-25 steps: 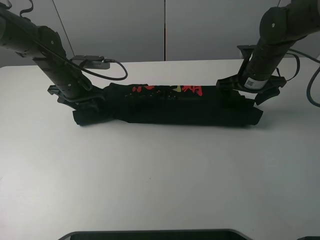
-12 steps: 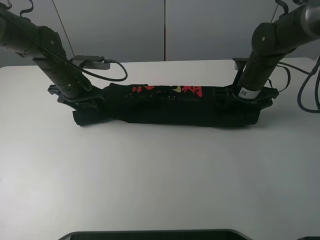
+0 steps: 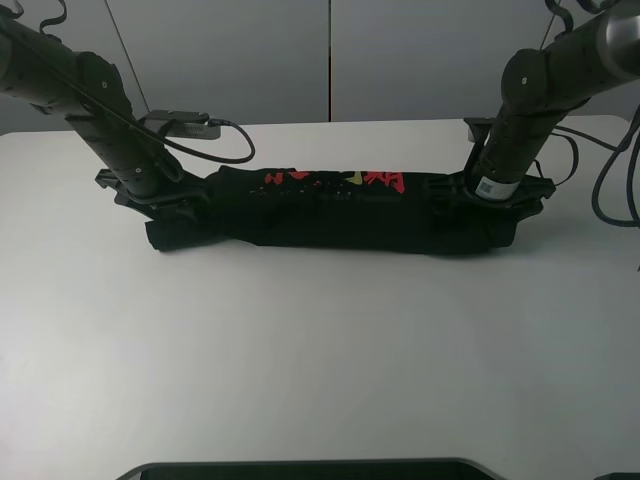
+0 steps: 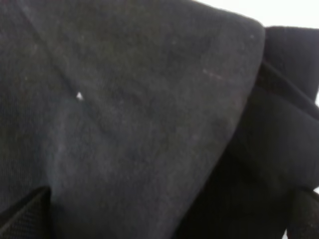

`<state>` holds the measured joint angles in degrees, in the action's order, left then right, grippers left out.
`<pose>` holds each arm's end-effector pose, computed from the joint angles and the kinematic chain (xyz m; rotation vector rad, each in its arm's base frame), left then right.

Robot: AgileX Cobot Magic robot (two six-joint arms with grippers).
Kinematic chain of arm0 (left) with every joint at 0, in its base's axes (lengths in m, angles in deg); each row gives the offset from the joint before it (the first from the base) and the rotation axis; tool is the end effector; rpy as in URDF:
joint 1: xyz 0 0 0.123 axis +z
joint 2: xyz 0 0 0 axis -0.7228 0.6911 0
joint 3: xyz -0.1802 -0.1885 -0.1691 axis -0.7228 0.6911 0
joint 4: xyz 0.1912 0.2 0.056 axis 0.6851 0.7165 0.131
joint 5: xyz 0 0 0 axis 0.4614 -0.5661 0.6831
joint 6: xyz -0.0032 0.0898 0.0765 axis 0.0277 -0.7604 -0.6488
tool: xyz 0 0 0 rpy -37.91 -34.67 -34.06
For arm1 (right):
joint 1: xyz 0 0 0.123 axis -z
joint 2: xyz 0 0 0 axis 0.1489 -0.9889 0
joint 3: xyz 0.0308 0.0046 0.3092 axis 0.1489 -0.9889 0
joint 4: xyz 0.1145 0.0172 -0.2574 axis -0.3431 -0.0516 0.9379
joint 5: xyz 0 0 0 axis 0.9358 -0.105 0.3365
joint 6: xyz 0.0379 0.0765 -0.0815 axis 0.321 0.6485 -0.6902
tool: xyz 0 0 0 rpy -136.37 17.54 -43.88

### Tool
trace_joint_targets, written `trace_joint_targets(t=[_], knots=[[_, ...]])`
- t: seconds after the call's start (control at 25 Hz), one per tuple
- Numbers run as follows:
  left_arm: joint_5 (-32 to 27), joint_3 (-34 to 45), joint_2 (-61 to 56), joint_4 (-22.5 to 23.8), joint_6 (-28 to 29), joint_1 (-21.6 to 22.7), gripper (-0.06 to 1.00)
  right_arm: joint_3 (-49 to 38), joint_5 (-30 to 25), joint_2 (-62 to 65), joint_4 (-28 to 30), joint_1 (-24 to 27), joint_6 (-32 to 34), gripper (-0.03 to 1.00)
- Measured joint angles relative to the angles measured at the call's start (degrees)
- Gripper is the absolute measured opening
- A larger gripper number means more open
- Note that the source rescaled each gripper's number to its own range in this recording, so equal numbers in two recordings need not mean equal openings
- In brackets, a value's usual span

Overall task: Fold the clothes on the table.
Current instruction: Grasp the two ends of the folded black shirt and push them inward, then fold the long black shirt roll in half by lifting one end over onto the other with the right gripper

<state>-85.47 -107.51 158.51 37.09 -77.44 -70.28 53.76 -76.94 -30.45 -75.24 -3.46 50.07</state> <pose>0.3861 -0.1798 0.0816 0.5552 2.8673 -0.1672 0.3921 0.0825 0.0655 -0.0037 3.0648 0.0128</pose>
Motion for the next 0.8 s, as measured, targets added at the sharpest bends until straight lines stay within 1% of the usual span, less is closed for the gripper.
trace_joint_targets(t=[0.04,0.08,0.16,0.24,0.28,0.56,0.8], knots=[[0.0,0.0,0.0,0.0,0.0,0.0,0.94,0.0,0.0,0.0,-0.29,0.0,-0.29,0.84],[0.0,0.0,0.0,0.0,0.0,0.0,0.94,0.0,0.0,-0.11,-0.69,0.0,-0.7,0.71],[0.0,0.0,0.0,0.0,0.0,0.0,0.94,0.0,-0.11,-0.13,-1.7,0.0,-1.55,0.42],[0.0,0.0,0.0,0.0,0.0,0.0,0.94,0.09,-0.35,-0.13,-2.93,0.0,-3.01,0.18],[0.0,0.0,0.0,0.0,0.0,0.0,0.94,0.09,-0.34,-0.13,-3.22,0.0,-3.92,0.13],[0.0,0.0,0.0,0.0,0.0,0.0,0.94,0.09,-0.76,0.0,-7.06,0.08,-8.87,0.13],[-0.03,0.0,0.0,0.09,-0.06,0.0,0.94,0.09,-4.0,3.42,-7.51,0.08,-10.88,0.13]])
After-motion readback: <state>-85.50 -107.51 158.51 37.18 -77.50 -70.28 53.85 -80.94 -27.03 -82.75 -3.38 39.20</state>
